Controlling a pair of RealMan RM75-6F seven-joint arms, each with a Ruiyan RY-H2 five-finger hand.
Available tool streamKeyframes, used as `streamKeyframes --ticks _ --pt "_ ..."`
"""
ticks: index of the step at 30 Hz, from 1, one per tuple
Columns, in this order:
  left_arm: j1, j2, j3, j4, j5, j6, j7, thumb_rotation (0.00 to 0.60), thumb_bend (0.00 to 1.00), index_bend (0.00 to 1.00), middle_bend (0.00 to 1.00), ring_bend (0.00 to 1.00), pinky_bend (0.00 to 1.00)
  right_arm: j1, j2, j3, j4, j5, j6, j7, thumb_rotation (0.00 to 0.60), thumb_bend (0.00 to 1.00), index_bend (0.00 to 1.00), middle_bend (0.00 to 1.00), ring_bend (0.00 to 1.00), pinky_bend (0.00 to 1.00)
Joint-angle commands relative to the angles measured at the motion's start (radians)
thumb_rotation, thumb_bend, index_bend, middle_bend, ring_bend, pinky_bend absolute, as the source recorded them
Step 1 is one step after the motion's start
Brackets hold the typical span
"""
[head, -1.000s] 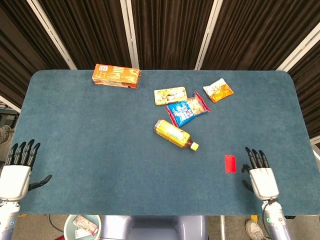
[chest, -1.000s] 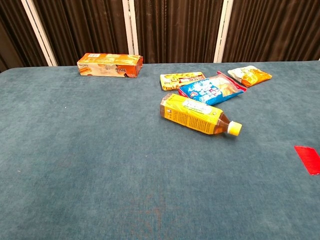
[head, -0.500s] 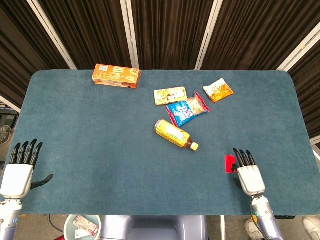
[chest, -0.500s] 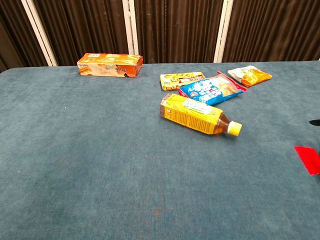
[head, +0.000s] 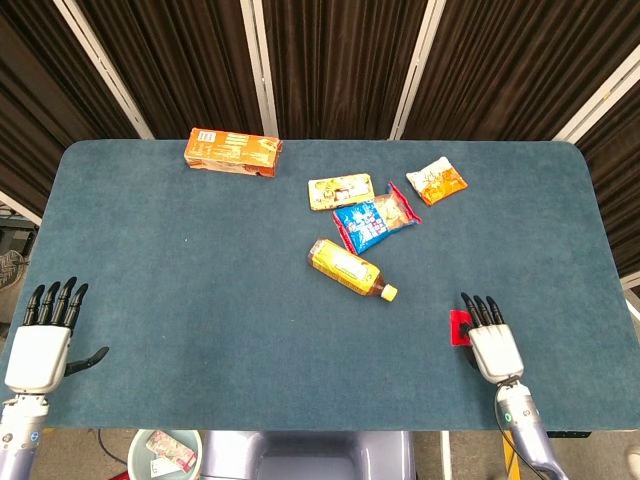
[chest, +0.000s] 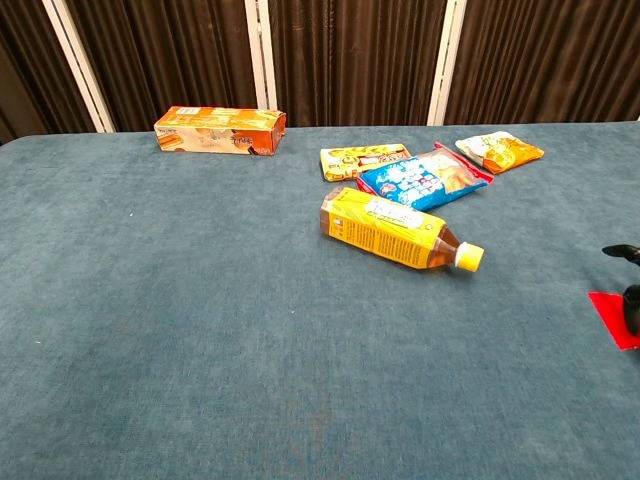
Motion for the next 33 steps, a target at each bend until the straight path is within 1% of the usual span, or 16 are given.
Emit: streamKeyframes --ticks 1,7,11,19,25,29,33 --pt "-0.002 -0.003 -0.002 0.0 -0.004 -0.005 0.005 0.455 0.11 0.0 0.0 0.0 0.0 0.006 -0.004 0.002 0.007 0.004 -0.006 0.006 0.6 0.25 0.51 0.0 0.0 0.0" --pt "-0.005 -0.007 -0.007 -0.001 -0.011 -0.013 0.013 0.456 0.11 0.0 0.0 0.0 0.0 0.015 -0.009 0.004 0.018 0.009 -0.016 0.013 0.6 0.28 0.52 0.0 0.0 0.0" --pt "-0.005 -0.008 -0.007 0.004 -0.015 -0.016 0.01 0.456 0.11 0.0 0.0 0.0 0.0 0.021 -0.012 0.003 0.022 0.013 -0.023 0.015 0.6 0.33 0.54 0.0 0.0 0.0" --pt "-0.007 -0.011 -0.01 0.006 -0.016 -0.018 0.011 0.458 0.14 0.0 0.0 0.0 0.0 0.03 -0.017 -0.003 0.031 0.016 -0.036 0.009 0.6 0.5 0.6 0.02 0.0 0.0" --pt "-0.007 -0.011 -0.009 0.007 -0.016 -0.017 0.012 0.459 0.2 0.0 0.0 0.0 0.0 0.036 -0.01 -0.005 0.026 0.019 -0.045 -0.003 0.6 0.59 0.6 0.02 0.0 0.0" --pt "-0.007 -0.012 -0.009 0.009 -0.015 -0.016 0.01 0.463 0.23 0.0 0.0 0.0 0.0 0.043 0.003 0.001 0.013 0.021 -0.042 -0.015 0.6 0.62 0.6 0.02 0.0 0.0" --pt "-0.008 -0.013 -0.009 0.011 -0.014 -0.017 0.008 0.459 0.24 0.0 0.0 0.0 0.0 0.063 0.027 0.023 -0.011 0.023 -0.031 -0.03 0.6 0.62 0.6 0.02 0.0 0.0"
